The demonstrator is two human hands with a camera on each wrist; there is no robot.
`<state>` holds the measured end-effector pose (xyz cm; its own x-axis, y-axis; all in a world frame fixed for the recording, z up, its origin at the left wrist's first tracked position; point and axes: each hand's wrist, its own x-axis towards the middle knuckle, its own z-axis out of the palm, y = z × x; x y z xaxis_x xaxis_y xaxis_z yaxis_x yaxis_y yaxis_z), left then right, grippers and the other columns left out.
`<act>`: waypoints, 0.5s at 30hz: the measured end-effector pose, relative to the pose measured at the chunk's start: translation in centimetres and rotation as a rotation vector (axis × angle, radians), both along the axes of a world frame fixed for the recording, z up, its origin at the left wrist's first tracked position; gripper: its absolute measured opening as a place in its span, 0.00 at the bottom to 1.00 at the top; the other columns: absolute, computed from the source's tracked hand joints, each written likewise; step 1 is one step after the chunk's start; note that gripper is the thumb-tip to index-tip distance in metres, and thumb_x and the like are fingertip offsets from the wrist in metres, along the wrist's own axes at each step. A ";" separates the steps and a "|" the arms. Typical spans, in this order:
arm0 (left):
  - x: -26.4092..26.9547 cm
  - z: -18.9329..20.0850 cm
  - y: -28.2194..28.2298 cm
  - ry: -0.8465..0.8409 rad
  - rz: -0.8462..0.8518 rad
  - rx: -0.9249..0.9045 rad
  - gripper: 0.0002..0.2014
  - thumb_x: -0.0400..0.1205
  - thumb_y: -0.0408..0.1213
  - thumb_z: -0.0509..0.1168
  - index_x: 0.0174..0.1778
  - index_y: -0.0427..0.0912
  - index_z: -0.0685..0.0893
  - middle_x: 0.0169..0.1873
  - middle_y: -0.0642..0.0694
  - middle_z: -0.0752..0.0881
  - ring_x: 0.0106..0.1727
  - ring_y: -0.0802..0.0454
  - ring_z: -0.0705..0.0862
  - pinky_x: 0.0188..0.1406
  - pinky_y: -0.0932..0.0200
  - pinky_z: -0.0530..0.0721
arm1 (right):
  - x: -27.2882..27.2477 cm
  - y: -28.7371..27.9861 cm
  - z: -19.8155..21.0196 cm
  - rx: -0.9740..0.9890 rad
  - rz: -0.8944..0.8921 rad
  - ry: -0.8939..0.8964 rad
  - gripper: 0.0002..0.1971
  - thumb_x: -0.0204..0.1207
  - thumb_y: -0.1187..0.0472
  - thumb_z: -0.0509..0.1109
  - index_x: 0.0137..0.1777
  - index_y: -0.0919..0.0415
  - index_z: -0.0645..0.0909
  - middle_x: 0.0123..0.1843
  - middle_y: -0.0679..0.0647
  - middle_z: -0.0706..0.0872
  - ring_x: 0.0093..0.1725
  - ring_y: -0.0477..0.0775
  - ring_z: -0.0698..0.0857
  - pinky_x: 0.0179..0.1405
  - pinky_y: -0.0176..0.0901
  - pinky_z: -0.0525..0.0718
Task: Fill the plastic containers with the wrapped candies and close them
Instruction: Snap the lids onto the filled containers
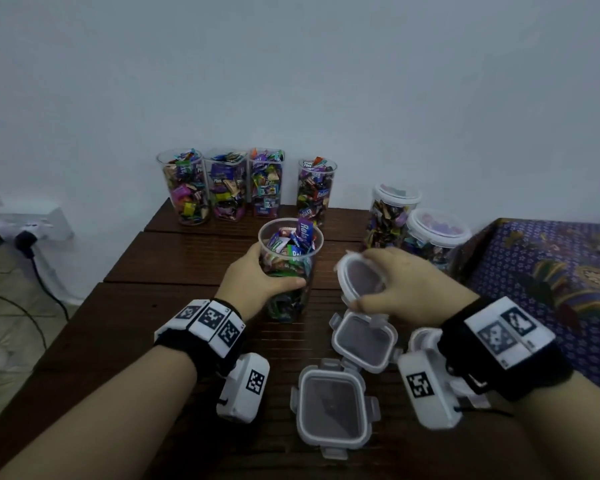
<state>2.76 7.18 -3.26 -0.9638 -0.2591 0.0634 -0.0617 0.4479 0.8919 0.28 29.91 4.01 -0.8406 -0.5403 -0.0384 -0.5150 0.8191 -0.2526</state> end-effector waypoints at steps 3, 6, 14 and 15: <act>1.0 0.1 0.5 -0.003 -0.035 0.016 0.34 0.65 0.46 0.81 0.64 0.54 0.73 0.53 0.57 0.79 0.56 0.58 0.78 0.58 0.61 0.75 | -0.1 -1.2 2.0 -0.129 0.027 0.029 0.45 0.50 0.27 0.65 0.65 0.54 0.76 0.57 0.51 0.80 0.57 0.53 0.79 0.58 0.48 0.77; 1.8 0.0 1.1 0.005 -0.068 0.028 0.31 0.65 0.45 0.81 0.58 0.58 0.71 0.49 0.61 0.79 0.54 0.59 0.79 0.54 0.63 0.75 | -0.3 -2.9 3.4 -0.168 0.044 0.027 0.40 0.56 0.31 0.71 0.64 0.57 0.78 0.58 0.52 0.82 0.57 0.54 0.80 0.59 0.53 0.78; 3.0 -0.2 1.7 -0.005 -0.141 0.063 0.33 0.66 0.48 0.80 0.63 0.62 0.69 0.56 0.59 0.79 0.59 0.56 0.78 0.56 0.57 0.77 | 0.2 -7.3 4.4 0.095 0.161 0.123 0.35 0.66 0.36 0.71 0.67 0.59 0.75 0.61 0.56 0.78 0.59 0.57 0.77 0.58 0.50 0.77; 3.1 -0.2 1.7 -0.006 -0.140 0.061 0.33 0.67 0.48 0.80 0.63 0.62 0.69 0.57 0.58 0.79 0.60 0.55 0.78 0.57 0.56 0.77 | 0.3 -7.6 4.3 0.128 0.169 0.134 0.35 0.66 0.36 0.71 0.67 0.59 0.76 0.60 0.56 0.78 0.58 0.57 0.77 0.56 0.49 0.77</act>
<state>5.83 8.93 -3.43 -0.9911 -0.1249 0.0456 -0.0079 0.3978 0.9174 0.58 22.27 8.35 -0.7410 -0.6714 -0.0100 -0.6691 0.7396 -0.0726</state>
